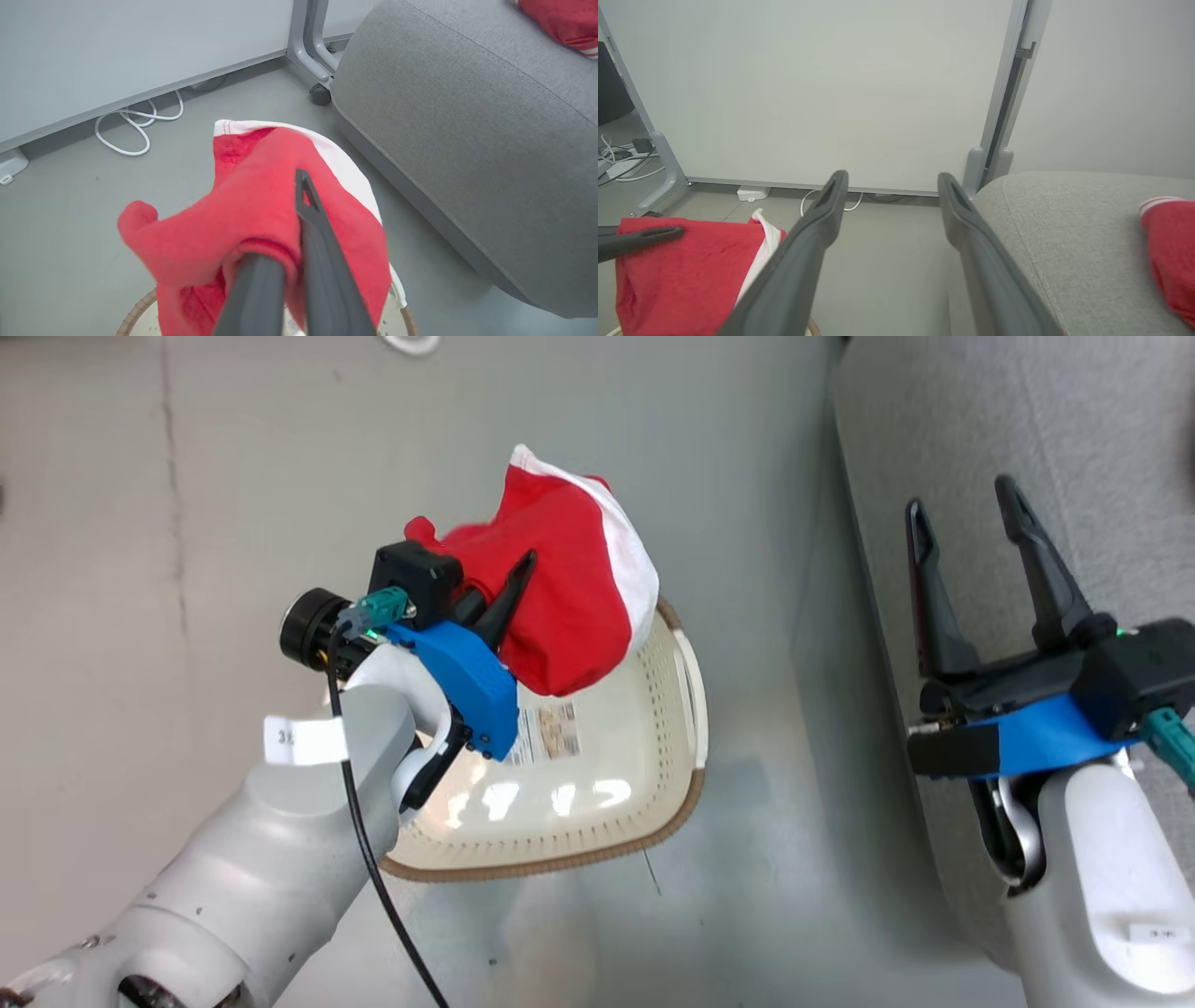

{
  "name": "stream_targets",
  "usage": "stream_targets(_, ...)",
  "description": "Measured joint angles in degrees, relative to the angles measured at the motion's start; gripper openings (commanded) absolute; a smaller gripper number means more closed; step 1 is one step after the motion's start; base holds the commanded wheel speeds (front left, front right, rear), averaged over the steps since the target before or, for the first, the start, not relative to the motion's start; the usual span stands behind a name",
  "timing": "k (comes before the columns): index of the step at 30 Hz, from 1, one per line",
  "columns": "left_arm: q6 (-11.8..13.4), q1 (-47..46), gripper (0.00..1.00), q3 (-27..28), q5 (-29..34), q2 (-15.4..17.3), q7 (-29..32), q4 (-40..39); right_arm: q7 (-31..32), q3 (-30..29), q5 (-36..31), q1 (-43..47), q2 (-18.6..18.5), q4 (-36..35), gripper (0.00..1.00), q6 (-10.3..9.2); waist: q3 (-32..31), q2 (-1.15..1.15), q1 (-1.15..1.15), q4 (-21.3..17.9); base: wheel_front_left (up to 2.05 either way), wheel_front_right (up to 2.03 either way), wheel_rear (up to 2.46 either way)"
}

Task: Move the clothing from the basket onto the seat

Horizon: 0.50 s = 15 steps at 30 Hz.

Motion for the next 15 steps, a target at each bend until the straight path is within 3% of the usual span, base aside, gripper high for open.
stream_targets(15, 0.0, 6.8, 0.0, 14.0, 13.7, -0.8, 0.0, -8.6, 0.0, -0.7, 0.6, 7.9, -0.2, 2.7, 1.0, 0.0, -14.7, 0.0, -0.01, 2.3, 0.0, 0.0, 0.0)
